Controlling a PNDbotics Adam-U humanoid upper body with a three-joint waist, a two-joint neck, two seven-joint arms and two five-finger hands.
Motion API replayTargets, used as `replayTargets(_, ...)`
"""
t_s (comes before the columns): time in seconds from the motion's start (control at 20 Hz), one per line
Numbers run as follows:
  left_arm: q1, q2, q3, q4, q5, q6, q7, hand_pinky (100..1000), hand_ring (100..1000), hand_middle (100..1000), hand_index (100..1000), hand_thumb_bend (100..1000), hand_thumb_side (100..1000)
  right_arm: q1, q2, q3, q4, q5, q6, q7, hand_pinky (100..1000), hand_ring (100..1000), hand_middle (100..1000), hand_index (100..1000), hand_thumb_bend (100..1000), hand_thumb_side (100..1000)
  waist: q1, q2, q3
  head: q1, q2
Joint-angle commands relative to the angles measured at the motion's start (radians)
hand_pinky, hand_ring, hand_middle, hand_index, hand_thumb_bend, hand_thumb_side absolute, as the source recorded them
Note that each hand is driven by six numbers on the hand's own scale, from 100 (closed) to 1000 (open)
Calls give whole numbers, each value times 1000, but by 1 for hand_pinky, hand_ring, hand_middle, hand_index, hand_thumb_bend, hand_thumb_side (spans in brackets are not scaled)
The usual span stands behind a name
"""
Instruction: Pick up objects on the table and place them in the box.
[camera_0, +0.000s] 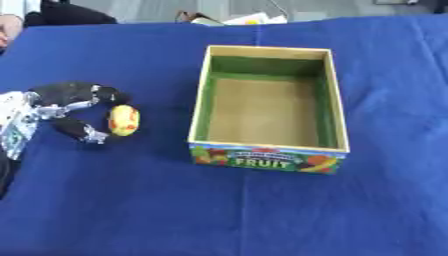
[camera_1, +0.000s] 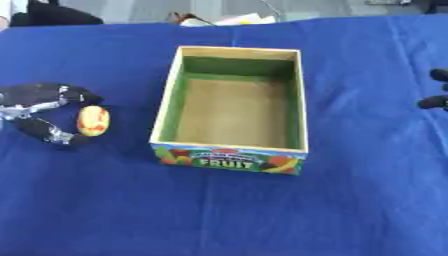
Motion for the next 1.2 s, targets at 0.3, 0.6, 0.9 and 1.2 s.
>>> replayTargets(0.3,-4,5,-9,-2,-149,-139,17,697,814,705,931,353,1000,-6,-9,-2,-20,7,2,2,562,782,522,874,100,1000,-3,-15,1,-12,8)
replayTargets(0.6,5,4,-29,-22,-250,-141,142,688,808,708,869,397,1000,-7,-8,-2,-20,7,4,2,562,782,521,875,100,1000,-4,-14,1,-15,10)
replayTargets(0.9,9,-2,-40,-14,-335,-141,225,675,779,649,855,369,999,-7,-6,-1,-20,8,6,3,563,782,520,875,100,1000,-5,-13,-1,-14,8)
replayTargets(1.2,11,-8,-29,-23,-334,-137,347,616,715,584,742,147,786,-7,-2,-1,-20,10,8,4,563,782,520,876,100,1000,-6,-12,0,-15,7)
